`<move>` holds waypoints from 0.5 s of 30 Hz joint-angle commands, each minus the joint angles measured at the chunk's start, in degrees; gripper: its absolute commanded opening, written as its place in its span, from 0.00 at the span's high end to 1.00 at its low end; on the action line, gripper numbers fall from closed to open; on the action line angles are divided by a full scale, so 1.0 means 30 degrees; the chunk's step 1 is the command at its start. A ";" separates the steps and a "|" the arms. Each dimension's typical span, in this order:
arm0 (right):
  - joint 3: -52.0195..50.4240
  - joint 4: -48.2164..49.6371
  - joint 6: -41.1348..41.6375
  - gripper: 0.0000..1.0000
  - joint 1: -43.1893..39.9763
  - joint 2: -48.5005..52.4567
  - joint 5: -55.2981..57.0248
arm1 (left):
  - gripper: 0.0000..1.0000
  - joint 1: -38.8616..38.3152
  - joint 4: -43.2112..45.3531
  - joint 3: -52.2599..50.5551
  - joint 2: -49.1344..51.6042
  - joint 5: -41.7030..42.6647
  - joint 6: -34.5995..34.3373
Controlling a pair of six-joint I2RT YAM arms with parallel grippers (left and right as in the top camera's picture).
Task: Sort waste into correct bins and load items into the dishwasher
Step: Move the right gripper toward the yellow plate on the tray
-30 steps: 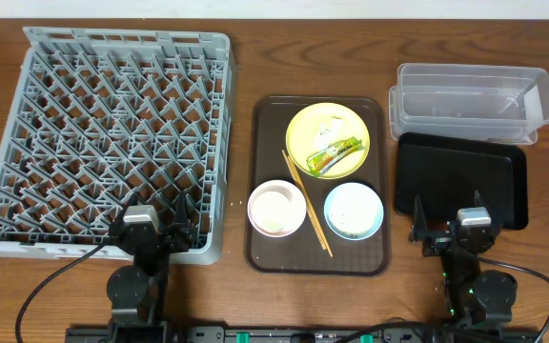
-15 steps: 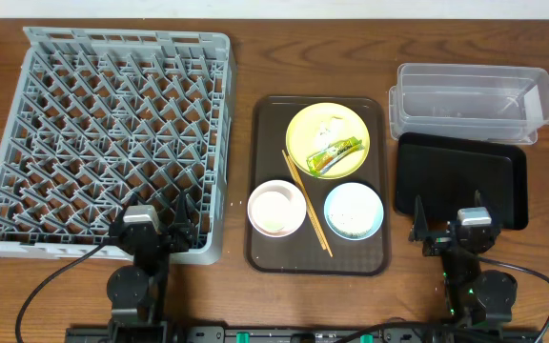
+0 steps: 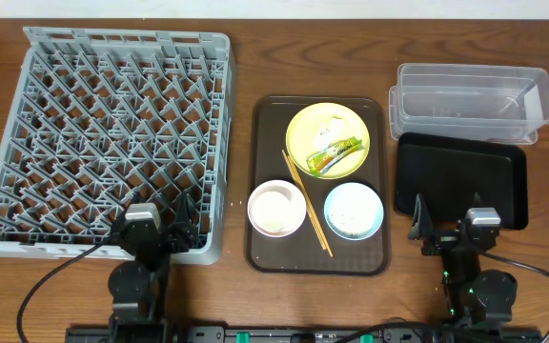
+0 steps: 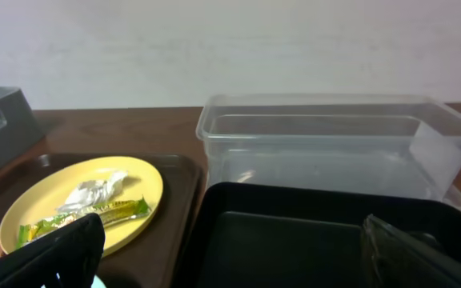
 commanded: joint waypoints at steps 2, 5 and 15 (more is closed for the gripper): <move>0.1792 -0.0801 0.1035 0.01 0.0036 0.1005 -0.0051 | 0.12 0.0080 -0.1064 0.1035 0.1231 -0.0306 -0.0699; 0.3912 -0.1515 0.1115 0.01 0.0036 0.3410 -0.0189 | 0.11 0.0080 -0.2433 0.3177 0.3133 -0.0313 -0.0692; 1.1701 -0.4255 0.1100 0.01 0.0044 1.3457 -0.3038 | 0.12 0.0080 -0.8444 1.0251 0.9260 -0.0073 -0.0707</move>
